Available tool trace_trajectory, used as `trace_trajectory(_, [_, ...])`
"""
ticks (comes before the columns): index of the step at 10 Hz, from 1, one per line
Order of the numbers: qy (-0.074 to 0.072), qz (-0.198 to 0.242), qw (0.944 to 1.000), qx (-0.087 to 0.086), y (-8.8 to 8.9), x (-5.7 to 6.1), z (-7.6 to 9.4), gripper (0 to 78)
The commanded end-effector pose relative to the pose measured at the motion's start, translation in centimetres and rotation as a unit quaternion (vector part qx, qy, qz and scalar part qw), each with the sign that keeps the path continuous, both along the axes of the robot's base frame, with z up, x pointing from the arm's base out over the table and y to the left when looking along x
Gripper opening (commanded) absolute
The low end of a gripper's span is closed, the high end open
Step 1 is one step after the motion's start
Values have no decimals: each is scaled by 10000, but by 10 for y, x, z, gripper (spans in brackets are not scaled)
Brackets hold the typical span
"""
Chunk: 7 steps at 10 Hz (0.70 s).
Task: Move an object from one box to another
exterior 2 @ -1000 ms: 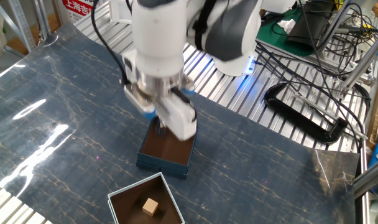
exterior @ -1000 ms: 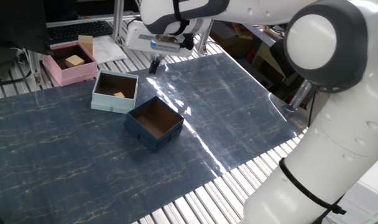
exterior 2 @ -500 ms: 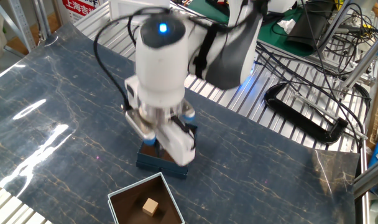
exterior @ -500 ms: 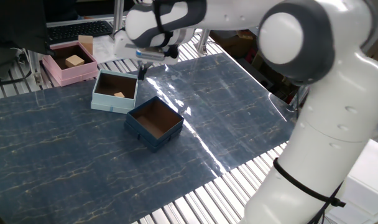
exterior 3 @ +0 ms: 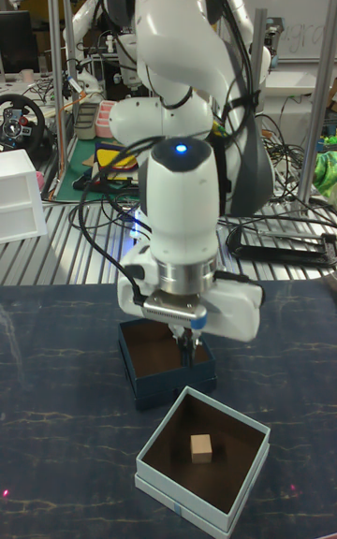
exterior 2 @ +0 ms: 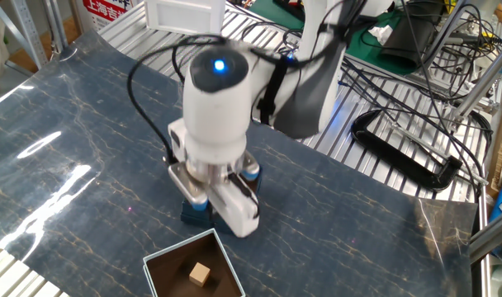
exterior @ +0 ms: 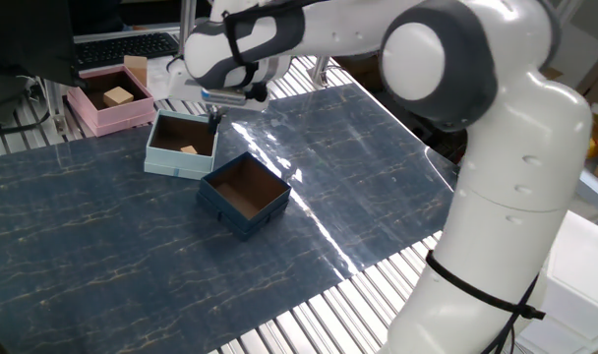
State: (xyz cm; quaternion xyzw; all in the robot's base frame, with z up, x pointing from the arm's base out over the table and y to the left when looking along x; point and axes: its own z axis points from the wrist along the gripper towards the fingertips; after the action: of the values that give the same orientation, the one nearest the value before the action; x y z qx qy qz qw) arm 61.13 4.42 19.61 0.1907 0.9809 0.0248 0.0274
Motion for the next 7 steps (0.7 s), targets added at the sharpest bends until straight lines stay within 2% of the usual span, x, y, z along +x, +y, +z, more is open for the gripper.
trace_trajectory(1, [1, -34, 10000, -46, 6, 18, -9, 0])
trace_trajectory(3, [3, -60, 10000, -56, 9, 29, -17, 0])
trace_trajectory(7, [-28, -12, 9999, -144, 13, 43, -33, 0])
